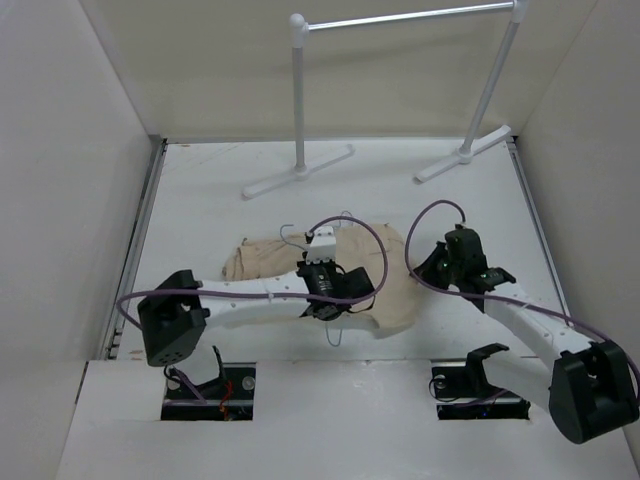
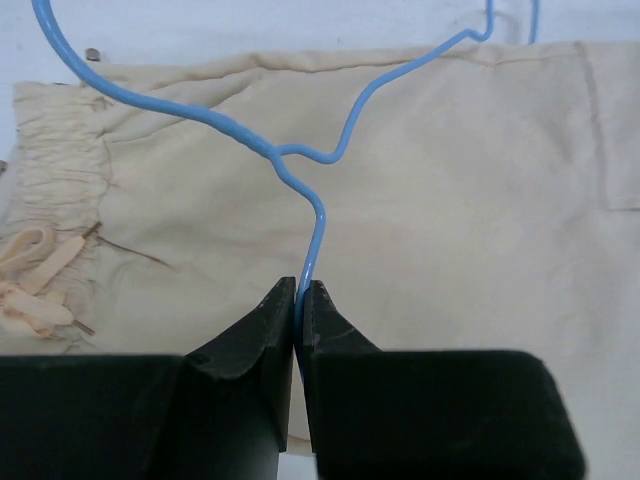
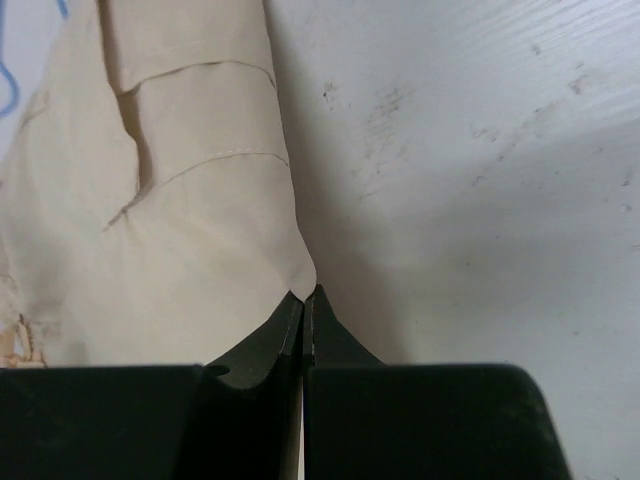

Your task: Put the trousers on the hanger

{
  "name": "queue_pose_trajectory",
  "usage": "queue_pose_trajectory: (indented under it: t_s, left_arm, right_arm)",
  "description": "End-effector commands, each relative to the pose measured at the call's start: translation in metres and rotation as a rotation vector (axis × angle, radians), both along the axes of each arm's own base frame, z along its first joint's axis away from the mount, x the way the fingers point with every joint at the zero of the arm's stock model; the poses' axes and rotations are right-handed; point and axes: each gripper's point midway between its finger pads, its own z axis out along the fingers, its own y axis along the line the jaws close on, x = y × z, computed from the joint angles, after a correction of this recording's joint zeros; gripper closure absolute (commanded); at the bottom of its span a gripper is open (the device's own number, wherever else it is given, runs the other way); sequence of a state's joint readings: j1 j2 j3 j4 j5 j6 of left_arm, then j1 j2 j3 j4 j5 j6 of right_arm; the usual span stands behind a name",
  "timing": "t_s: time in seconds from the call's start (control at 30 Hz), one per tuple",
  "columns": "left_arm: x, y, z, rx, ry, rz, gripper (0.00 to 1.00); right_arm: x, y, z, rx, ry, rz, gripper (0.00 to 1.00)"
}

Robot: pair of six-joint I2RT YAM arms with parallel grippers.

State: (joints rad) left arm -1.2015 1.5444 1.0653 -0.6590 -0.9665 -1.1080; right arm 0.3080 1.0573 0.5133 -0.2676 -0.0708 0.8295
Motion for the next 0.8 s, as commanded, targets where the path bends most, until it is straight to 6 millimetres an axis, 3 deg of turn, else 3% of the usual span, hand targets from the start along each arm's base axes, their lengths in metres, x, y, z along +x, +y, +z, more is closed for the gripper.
queue_pose_trajectory:
  t_s: [0.0,0.1,0.23,0.37,0.57,0.77]
  left_arm:
    - [-0.004,0.025,-0.019,0.255,-0.030,0.010,1.00]
    - [-0.010,0.022,-0.043,0.291,0.000,0.019,1.00]
    - [-0.007,0.028,-0.052,0.304,0.006,0.074,1.00]
    - [-0.002,0.040,-0.035,0.271,-0.024,0.131,1.00]
    - [0.006,0.035,-0.001,0.218,-0.076,0.137,1.00]
    - [0.003,0.019,0.018,0.148,-0.098,0.110,1.00]
  right_arm:
    - [0.009,-0.017,0.017,-0.026,-0.065,-0.057,0.98]
    - [0.013,-0.021,0.031,0.005,-0.113,-0.077,0.99]
    - [0.014,-0.027,0.036,0.029,-0.113,-0.089,1.00]
    - [0.009,-0.031,0.024,0.017,-0.067,-0.105,1.00]
    - [0.004,-0.033,0.000,-0.007,0.005,-0.107,0.99]
    - [0.006,-0.033,-0.004,-0.012,0.017,-0.112,0.82]
